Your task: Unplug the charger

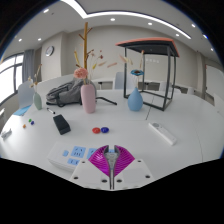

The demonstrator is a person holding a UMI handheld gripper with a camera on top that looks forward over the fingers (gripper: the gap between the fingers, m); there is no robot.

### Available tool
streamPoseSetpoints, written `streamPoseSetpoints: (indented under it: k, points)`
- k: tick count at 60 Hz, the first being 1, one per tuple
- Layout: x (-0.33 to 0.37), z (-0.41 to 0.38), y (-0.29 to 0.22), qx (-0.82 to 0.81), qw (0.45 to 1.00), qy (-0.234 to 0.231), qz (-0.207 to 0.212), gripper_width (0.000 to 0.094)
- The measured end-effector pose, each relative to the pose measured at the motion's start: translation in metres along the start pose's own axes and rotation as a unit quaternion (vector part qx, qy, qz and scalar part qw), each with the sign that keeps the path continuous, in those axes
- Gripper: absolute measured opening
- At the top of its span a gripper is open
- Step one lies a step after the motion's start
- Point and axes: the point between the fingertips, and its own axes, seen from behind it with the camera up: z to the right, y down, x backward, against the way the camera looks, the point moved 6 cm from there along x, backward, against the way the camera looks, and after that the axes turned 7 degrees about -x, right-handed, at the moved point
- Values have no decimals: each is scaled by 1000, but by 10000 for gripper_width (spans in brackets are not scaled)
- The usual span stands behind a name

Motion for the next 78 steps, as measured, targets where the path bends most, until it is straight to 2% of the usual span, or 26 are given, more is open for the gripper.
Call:
streamPoseSetpoints:
  k: [4, 8, 10, 13, 19, 23, 28, 37, 43, 49, 51, 55, 58, 62, 71, 78]
  points:
    - [6, 0, -7, -18, 1000, -7, 5, 27]
    - [22, 6, -49, 23, 996, 6, 82, 27]
    - [31, 0, -74, 24, 995, -8, 96, 26]
    - [40, -2, -98, -2, 995, -29, 96, 28]
    - [58, 23, -136, 12, 993, -10, 116, 36]
    - [62, 45, -140, 4, 994, -2, 109, 38]
    - [59, 73, -130, 11, 996, 29, 84, 40]
    - [40, 115, -72, 9, 998, 52, 28, 67]
    - [25, 120, -41, 18, 999, 42, -5, 105]
    - [17, 124, -16, 19, 999, 37, -29, 241]
    - [16, 125, -12, 19, 998, 42, -37, 413]
    - [26, 127, -10, 9, 998, 48, -48, 873]
    - [35, 124, -16, 2, 998, 43, -50, 809]
    - [62, 119, -29, -5, 998, 39, -46, 865]
    - [152, 103, -60, -9, 998, 41, -46, 849]
    - [235, 86, -73, -9, 998, 30, -62, 853]
